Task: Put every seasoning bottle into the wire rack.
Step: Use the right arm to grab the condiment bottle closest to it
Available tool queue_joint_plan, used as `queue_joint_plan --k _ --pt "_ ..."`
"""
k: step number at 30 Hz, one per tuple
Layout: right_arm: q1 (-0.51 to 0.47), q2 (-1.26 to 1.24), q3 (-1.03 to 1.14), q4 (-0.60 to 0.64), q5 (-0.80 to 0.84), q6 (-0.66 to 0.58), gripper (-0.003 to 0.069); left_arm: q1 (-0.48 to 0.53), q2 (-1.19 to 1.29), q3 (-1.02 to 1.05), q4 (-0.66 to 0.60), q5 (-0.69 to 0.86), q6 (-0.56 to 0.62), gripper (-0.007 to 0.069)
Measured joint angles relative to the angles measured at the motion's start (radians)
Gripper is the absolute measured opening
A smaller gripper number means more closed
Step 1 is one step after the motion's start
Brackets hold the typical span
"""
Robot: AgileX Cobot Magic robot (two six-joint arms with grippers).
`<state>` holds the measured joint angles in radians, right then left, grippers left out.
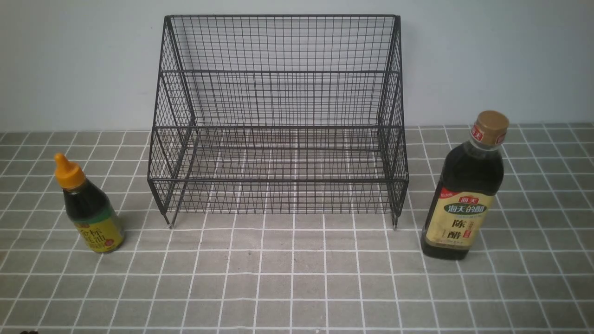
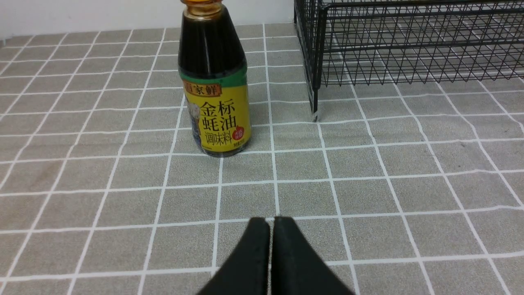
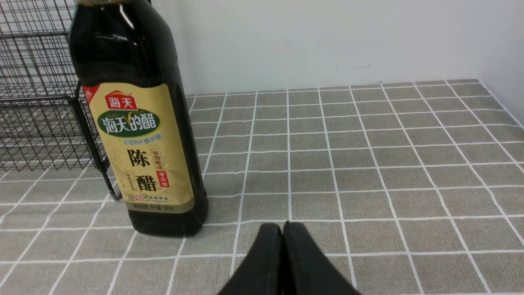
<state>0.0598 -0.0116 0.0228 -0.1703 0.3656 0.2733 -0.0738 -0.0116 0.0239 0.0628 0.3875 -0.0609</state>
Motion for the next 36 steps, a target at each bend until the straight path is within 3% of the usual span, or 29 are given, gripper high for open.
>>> queue_joint_plan --k 5,11,23,28,36 --pt "0.0 0.0 0.005 0.013 -0.08 0.018 -0.0015 0.0 0.0 0.0 0.0 0.0 0.0 -0.0007" --pt "0.0 0.0 0.005 0.092 -0.337 0.138 -0.0015 0.0 0.0 0.0 0.0 0.0 0.0 -0.0007" --pt "0.0 0.0 0.005 0.056 -0.456 0.135 -0.0015 0.0 0.0 0.0 0.0 0.0 0.0 -0.0007" --pt "0.0 0.0 0.005 0.044 -0.709 0.228 -0.0015 0.0 0.0 0.0 0.0 0.0 0.0 -0.0007" --pt "0.0 0.15 -0.144 -0.095 -0.566 0.317 -0.0001 0.0 0.0 0.0 0.0 0.0 0.0 -0.0007"
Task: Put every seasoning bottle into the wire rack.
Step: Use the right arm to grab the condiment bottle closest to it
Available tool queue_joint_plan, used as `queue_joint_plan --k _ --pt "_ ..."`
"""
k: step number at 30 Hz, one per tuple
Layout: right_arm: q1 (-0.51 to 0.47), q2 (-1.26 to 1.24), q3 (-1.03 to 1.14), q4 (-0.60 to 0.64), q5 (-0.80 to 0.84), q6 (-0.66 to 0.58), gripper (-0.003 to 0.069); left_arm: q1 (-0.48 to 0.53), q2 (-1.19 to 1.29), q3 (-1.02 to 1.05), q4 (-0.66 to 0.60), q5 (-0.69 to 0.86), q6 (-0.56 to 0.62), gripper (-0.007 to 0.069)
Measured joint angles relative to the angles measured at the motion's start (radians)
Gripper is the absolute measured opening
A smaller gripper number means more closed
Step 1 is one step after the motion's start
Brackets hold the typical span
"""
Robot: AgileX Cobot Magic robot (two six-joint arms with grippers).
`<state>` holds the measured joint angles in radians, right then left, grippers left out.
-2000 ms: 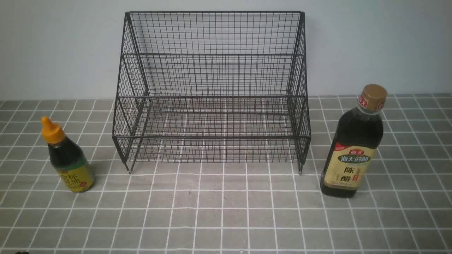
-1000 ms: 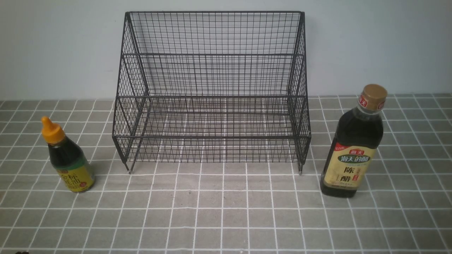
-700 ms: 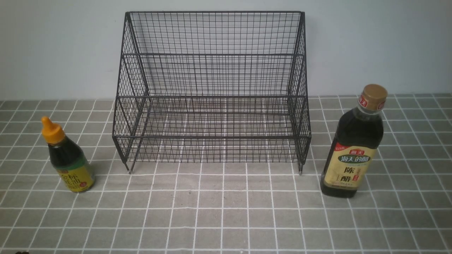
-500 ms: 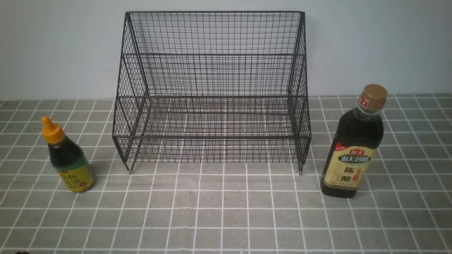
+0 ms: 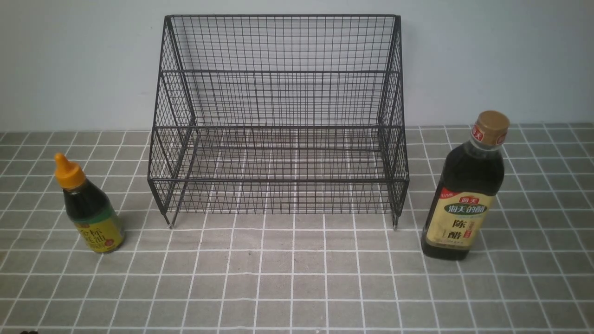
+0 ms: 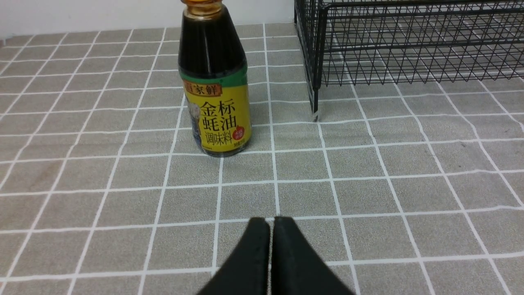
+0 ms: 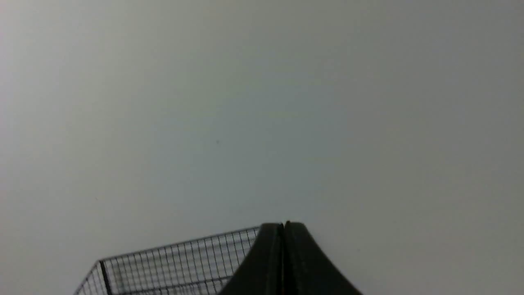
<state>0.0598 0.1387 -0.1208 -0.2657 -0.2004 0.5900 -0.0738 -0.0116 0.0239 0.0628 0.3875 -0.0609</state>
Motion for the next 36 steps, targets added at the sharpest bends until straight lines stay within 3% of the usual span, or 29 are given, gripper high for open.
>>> queue_joint_plan --k 4,8,15,18,19,23,26,30,36 --pt "0.035 0.257 -0.163 -0.157 0.151 0.078 0.001 0.0 0.0 0.0 0.0 0.0 0.0 -0.0007" --pt "0.133 0.534 -0.331 -0.273 0.241 0.161 0.0018 0.0 0.0 0.0 0.0 0.0 0.0 -0.0007" --pt "0.253 0.777 -0.527 -0.365 0.274 0.18 0.0083 0.0 0.0 0.0 0.0 0.0 0.0 -0.0007" --pt "0.269 0.86 -0.602 -0.39 0.274 0.179 0.0204 0.0 0.0 0.0 0.0 0.0 0.0 -0.0007" --pt "0.269 0.868 -0.608 -0.398 0.274 0.179 0.0204 0.0 0.0 0.0 0.0 0.0 0.0 -0.0007" --pt "0.269 0.96 -0.657 -0.468 0.265 0.178 0.0393 0.0 0.0 0.0 0.0 0.0 0.0 -0.0007" --pt "0.267 1.04 -0.684 -0.512 0.268 0.178 0.0488 0.0 0.0 0.0 0.0 0.0 0.0 -0.0007" --pt "0.228 1.127 -0.703 -0.531 0.297 0.207 0.0569 0.0 0.0 0.0 0.0 0.0 0.0 -0.0007" --pt "0.209 1.175 -0.705 -0.532 0.293 0.246 0.0583 0.0 0.0 0.0 0.0 0.0 0.0 -0.0007"
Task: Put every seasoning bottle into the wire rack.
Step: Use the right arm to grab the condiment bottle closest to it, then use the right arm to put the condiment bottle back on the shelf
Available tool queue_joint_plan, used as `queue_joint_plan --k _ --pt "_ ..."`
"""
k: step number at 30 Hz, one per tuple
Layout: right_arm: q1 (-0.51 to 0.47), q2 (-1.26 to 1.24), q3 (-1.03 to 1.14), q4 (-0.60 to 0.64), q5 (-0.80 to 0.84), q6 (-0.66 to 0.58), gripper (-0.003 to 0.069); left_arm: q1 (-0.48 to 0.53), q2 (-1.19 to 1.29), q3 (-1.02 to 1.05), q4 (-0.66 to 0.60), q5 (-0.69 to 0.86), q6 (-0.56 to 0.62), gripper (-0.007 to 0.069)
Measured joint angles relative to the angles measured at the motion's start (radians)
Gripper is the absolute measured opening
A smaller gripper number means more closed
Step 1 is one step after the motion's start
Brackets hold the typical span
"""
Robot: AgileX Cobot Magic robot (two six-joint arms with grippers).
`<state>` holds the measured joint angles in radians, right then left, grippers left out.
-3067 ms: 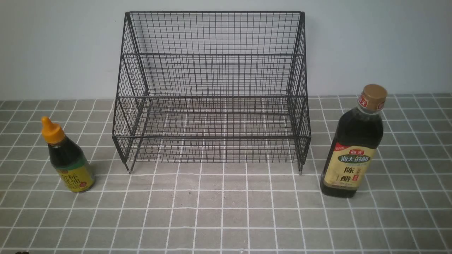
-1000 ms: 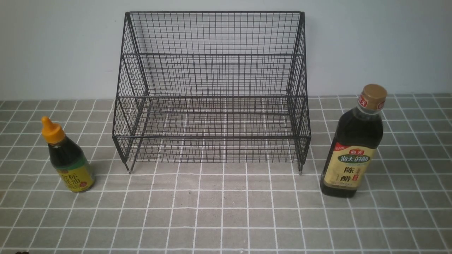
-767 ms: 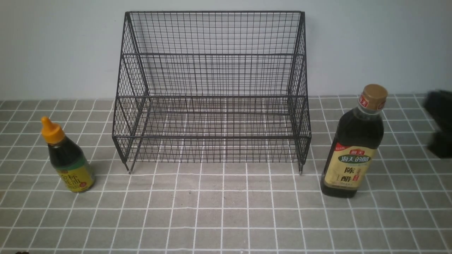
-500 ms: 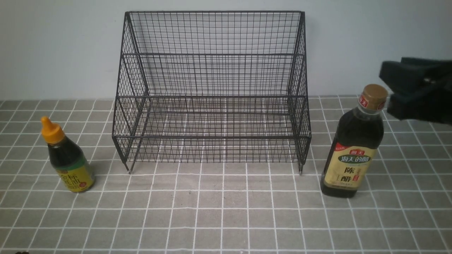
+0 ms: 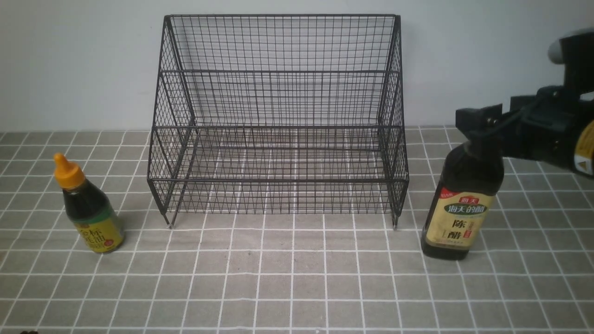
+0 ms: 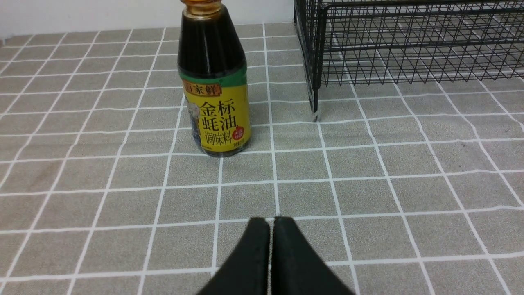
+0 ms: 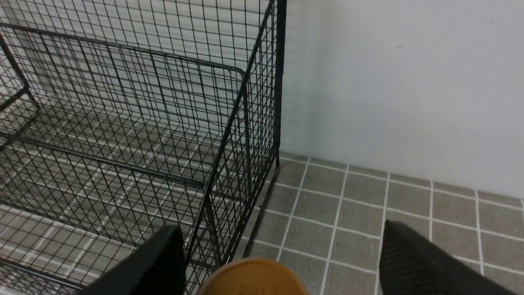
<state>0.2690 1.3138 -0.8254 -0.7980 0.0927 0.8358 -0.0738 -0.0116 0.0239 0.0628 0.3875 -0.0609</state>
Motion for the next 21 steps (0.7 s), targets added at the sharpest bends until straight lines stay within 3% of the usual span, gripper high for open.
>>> queue_joint_plan --k 2,7,16,21 --pt "0.0 0.032 0.0 0.0 0.009 0.022 0.056 0.0 0.0 0.0 0.0 0.0 0.0 -0.0007" --pt "0.0 0.05 0.001 0.0 0.012 0.039 0.0299 0.0 0.0 0.0 0.0 0.0 0.0 -0.0007" --pt "0.0 -0.014 -0.079 -0.102 0.025 0.041 0.0311 0.0 0.0 0.0 0.0 0.0 0.0 -0.0007" --pt "0.0 -0.064 -0.237 -0.113 -0.067 0.04 0.0311 0.0 0.0 0.0 0.0 0.0 0.0 -0.0007"
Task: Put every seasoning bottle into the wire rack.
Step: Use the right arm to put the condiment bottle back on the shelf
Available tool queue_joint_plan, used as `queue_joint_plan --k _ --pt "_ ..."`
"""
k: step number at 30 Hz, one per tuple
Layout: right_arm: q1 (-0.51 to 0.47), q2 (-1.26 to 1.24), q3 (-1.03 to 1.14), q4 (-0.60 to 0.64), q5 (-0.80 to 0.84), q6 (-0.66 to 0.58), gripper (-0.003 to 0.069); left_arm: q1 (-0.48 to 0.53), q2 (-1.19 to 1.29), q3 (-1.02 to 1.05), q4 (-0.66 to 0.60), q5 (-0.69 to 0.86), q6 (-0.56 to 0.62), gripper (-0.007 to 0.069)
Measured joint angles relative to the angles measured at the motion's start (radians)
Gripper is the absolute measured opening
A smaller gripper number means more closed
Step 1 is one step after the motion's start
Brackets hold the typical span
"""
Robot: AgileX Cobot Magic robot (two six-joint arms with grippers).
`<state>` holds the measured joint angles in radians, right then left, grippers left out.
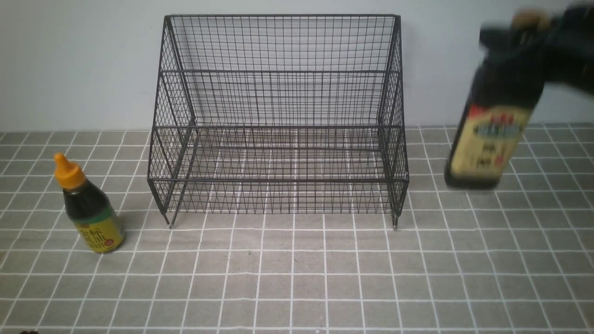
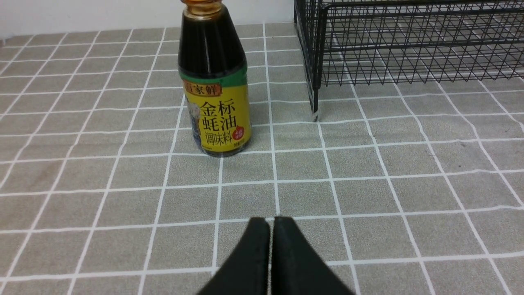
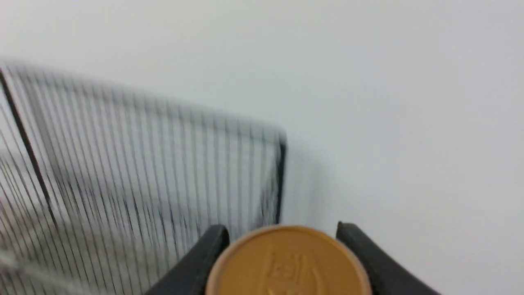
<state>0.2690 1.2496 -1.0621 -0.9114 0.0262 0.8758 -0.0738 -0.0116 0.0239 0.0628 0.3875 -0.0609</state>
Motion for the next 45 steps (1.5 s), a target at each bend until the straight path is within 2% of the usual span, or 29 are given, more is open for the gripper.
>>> queue_joint_plan --k 3,6,11,21,30,32,38,39,42,45 --pt "0.0 0.003 -0.057 -0.01 -0.118 0.005 0.0311 0.0 0.0 0.0 0.0 0.0 0.0 -0.0007" --pt "0.0 0.045 -0.111 -0.053 -0.319 0.07 0.0311 0.0 0.0 0.0 0.0 0.0 0.0 -0.0007" --pt "0.0 0.135 -0.151 -0.095 -0.451 0.162 0.0311 0.0 0.0 0.0 0.0 0.0 0.0 -0.0007" --pt "0.0 0.342 -0.183 -0.13 -0.447 0.182 0.0311 0.0 0.0 0.0 0.0 0.0 0.0 -0.0007" --pt "0.0 0.379 -0.191 -0.119 -0.429 0.184 0.0311 0.0 0.0 0.0 0.0 0.0 0.0 -0.0007" --pt "0.0 0.389 -0.191 -0.142 -0.401 0.216 0.0311 0.0 0.0 0.0 0.0 0.0 0.0 -0.0007" --pt "0.0 0.404 -0.191 -0.342 -0.365 0.414 0.0311 0.0 0.0 0.0 0.0 0.0 0.0 -0.0007" --pt "0.0 0.404 -0.191 -0.342 -0.365 0.422 0.0311 0.0 0.0 0.0 0.0 0.0 0.0 -0.0007" --pt "0.0 0.404 -0.191 -0.571 -0.391 0.603 0.0311 0.0 0.0 0.0 0.0 0.0 0.0 -0.0007" --pt "0.0 0.404 -0.191 -0.717 -0.414 0.72 0.0311 0.0 0.0 0.0 0.0 0.0 0.0 -0.0007"
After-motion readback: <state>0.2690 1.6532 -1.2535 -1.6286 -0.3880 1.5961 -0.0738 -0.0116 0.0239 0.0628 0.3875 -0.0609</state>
